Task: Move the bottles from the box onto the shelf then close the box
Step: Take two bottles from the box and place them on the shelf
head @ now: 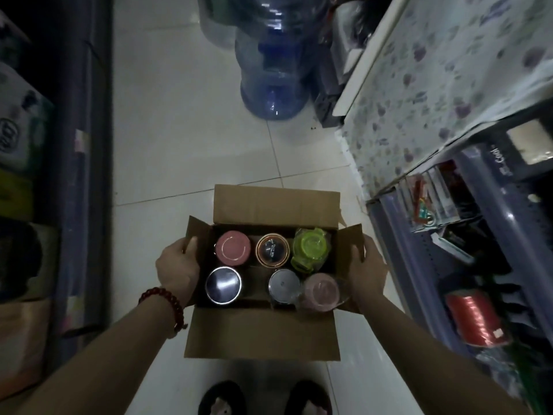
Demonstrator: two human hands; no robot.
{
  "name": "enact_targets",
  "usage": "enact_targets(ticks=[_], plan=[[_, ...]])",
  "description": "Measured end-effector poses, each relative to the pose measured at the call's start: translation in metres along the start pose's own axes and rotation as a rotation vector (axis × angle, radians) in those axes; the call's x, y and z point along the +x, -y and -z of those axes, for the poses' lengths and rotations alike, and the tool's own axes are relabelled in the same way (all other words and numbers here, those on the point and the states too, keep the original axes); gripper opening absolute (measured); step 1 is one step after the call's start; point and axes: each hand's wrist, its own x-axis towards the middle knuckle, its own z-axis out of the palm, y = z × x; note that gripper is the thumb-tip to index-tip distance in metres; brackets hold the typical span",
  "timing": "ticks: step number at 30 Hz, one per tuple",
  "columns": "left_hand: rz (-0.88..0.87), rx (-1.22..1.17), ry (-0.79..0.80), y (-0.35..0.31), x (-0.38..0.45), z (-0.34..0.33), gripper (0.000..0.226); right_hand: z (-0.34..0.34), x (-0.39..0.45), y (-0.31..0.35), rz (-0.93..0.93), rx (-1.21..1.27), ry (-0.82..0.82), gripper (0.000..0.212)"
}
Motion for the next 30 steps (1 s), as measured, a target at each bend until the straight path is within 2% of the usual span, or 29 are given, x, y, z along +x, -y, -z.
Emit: enact_targets(ticks=[8, 14, 22, 30], plan=[[-0.003, 0.024, 0.040, 0.031, 0.036, -0.019, 0.036, -0.038, 0.024, -0.022, 0.026, 0.039, 0.051, 0.032], [-0.001, 0.021, 0.030, 0.044, 0.039, -0.035, 0.037, -0.057, 0.032, -0.039, 0.024, 0.016, 0.029, 0.032], [-0.014, 0.034, 0.042, 0.039, 0.058, -0.039, 0.040, -0.061, 0.048, -0.045, 0.023, -0.008, 0.032, 0.035], [0.025, 0.086, 0.059, 0.039, 0.062, -0.033, 0.044, -0.050, 0.059, -0.064, -0.042, 0.039, 0.141, 0.038]])
